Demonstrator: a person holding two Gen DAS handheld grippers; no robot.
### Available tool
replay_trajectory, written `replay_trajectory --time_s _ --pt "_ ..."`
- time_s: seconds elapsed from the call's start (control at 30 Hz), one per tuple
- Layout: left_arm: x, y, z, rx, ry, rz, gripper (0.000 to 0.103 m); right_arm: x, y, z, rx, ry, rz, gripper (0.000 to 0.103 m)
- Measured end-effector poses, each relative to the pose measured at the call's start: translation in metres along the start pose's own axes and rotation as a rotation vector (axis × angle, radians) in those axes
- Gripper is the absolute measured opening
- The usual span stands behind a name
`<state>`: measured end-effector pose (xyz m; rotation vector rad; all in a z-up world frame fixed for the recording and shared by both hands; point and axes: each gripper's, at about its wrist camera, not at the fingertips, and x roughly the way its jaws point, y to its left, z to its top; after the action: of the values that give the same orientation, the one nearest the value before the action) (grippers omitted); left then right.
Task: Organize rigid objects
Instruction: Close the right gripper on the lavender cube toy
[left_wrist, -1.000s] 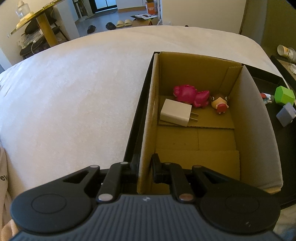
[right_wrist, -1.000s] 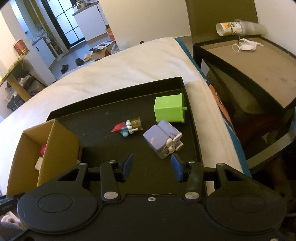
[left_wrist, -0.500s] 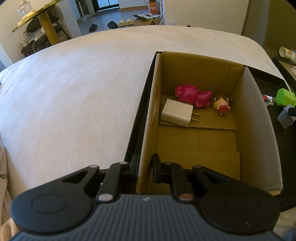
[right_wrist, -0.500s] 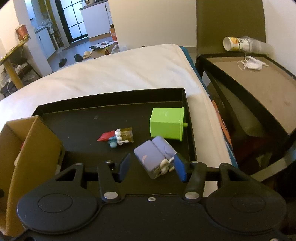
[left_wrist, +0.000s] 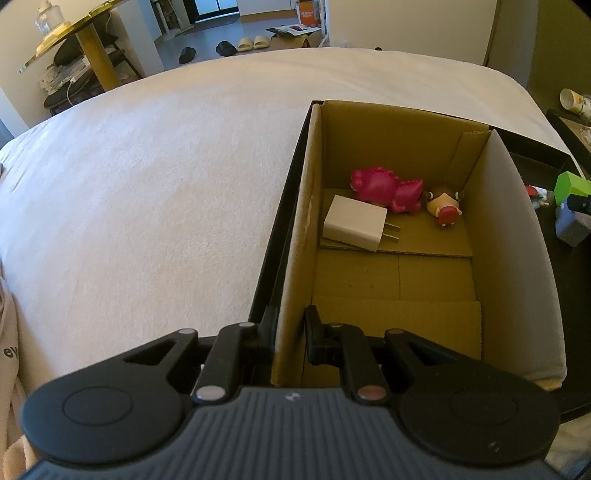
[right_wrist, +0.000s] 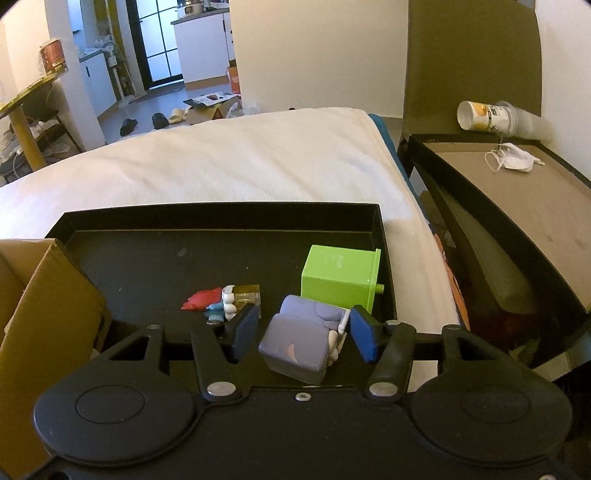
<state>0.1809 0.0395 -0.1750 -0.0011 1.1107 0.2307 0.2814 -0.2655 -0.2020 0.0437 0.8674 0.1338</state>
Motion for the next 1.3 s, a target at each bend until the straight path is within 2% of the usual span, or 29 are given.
replay_trajectory --time_s 0.03,0.1,0.13,0.17,0.23,0.43,0.5,0.53,0.57,0.9,0.93,0.97,1.0,1.3 --pt "0.000 0.000 0.000 -0.001 0.001 0.000 0.014 -0.001 0.001 -0.001 -0.004 -0.004 -0.003 0.047" --pt "0.000 0.000 0.000 -0.001 0.002 -0.001 0.014 -0.004 0.001 -0.001 -0.004 -0.005 0.008 0.045" --pt "0.000 0.000 0.001 -0.001 0.002 -0.001 0.014 -0.005 0.001 -0.002 -0.001 -0.006 0.015 0.040" --pt "0.000 0.000 0.000 -0.001 0.002 -0.001 0.014 -0.007 0.001 -0.002 0.000 -0.011 0.015 0.022" --pt "0.000 0.000 0.000 -0.002 0.001 -0.003 0.014 -0.010 0.001 -0.001 -0.012 -0.009 -0.003 0.013" --pt "0.000 0.001 0.000 0.002 0.004 -0.005 0.014 -0.014 0.003 -0.003 -0.020 0.011 0.005 0.017" --pt "0.000 0.001 0.000 -0.001 0.005 -0.007 0.014 -0.011 0.004 -0.001 -0.018 0.006 0.005 0.036" --pt "0.001 0.002 0.000 -0.002 0.005 -0.007 0.014 -0.010 0.003 -0.002 -0.013 0.003 0.004 0.056" --pt "0.000 0.001 0.000 -0.003 0.005 -0.008 0.014 -0.008 0.003 -0.002 -0.009 0.002 0.003 0.059" --pt "0.001 0.001 -0.001 -0.003 0.003 -0.007 0.014 -0.003 0.000 -0.005 0.006 -0.013 0.047 0.057" --pt "0.001 0.001 0.000 -0.003 0.003 -0.007 0.014 -0.002 0.000 -0.005 0.007 -0.012 0.050 0.055" --pt "0.001 0.001 -0.001 -0.004 0.003 -0.008 0.014 -0.002 0.000 -0.005 0.011 -0.009 0.058 0.048" --pt "0.001 0.001 -0.001 -0.005 0.003 -0.009 0.014 -0.001 0.000 -0.005 0.017 -0.006 0.077 0.044" --pt "0.000 0.005 -0.001 -0.012 0.000 -0.019 0.014 -0.009 0.003 -0.008 0.017 0.026 0.082 0.043"
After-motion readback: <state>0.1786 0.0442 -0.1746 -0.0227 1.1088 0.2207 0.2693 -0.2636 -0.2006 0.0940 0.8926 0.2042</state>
